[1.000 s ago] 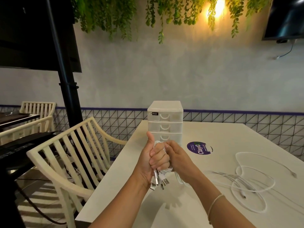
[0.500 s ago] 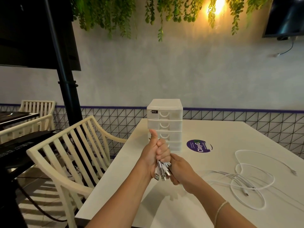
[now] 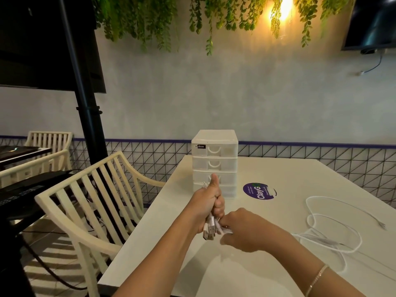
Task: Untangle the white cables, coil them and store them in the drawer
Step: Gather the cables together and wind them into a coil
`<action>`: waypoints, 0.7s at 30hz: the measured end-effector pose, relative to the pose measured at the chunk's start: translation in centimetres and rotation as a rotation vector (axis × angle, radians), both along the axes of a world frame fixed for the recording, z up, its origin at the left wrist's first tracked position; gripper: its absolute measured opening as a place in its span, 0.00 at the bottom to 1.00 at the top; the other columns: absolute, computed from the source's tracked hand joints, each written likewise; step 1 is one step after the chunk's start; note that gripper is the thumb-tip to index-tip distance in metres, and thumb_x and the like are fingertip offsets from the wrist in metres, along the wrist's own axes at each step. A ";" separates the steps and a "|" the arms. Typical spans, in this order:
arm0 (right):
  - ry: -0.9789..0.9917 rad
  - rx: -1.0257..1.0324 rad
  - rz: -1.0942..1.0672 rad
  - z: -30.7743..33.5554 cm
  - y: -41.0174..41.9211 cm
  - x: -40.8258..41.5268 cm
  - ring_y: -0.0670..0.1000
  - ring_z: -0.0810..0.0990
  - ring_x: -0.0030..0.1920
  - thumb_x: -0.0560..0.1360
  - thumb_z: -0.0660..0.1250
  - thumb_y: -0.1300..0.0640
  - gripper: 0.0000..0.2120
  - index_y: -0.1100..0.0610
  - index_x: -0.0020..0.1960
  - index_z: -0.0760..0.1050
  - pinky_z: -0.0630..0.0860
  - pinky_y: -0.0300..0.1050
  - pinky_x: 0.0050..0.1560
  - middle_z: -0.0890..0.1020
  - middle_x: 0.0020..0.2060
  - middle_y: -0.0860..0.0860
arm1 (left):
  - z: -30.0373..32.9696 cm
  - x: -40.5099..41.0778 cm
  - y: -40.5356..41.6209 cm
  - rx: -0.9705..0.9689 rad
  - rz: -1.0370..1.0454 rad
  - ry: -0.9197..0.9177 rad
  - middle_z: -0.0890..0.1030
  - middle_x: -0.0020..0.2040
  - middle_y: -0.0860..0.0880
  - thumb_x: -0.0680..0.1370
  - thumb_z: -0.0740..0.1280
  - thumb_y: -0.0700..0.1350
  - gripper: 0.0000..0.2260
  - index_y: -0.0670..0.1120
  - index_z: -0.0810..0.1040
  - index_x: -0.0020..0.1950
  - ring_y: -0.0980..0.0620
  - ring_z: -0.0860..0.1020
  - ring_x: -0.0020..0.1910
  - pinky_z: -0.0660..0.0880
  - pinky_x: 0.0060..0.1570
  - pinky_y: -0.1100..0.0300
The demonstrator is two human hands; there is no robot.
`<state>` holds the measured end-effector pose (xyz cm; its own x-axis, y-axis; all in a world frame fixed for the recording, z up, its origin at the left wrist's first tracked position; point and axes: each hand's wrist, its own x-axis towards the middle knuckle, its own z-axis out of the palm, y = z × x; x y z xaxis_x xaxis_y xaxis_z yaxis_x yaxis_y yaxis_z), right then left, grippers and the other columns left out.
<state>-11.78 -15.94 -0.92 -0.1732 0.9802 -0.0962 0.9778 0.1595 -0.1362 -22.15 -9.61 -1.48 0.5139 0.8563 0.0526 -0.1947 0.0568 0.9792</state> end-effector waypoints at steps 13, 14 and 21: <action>0.083 0.244 0.013 5.7 -1.0 2.2 0.51 0.76 0.42 0.75 0.62 0.41 0.16 0.53 0.44 0.79 0.73 0.47 0.45 0.81 0.40 0.50 | -0.8 0.0 -0.6 0.147 -0.111 0.369 0.78 0.24 0.47 0.77 0.44 0.66 0.32 0.41 0.75 0.42 0.53 0.78 0.25 0.74 0.29 0.66; 0.116 0.254 -0.006 5.8 -0.7 2.5 0.52 0.77 0.43 0.74 0.62 0.39 0.18 0.53 0.43 0.79 0.74 0.47 0.45 0.81 0.40 0.51 | -0.8 0.1 -0.6 0.148 -0.118 0.392 0.77 0.23 0.46 0.75 0.43 0.68 0.33 0.43 0.75 0.42 0.53 0.76 0.23 0.72 0.28 0.66; 0.331 0.292 -0.025 5.7 1.2 3.8 0.53 0.76 0.40 0.75 0.64 0.44 0.16 0.58 0.43 0.79 0.73 0.45 0.42 0.81 0.38 0.55 | -0.4 0.8 -1.3 -0.081 -0.296 0.186 0.61 0.17 0.49 0.67 0.37 0.74 0.35 0.45 0.62 0.30 0.53 0.60 0.15 0.61 0.20 0.68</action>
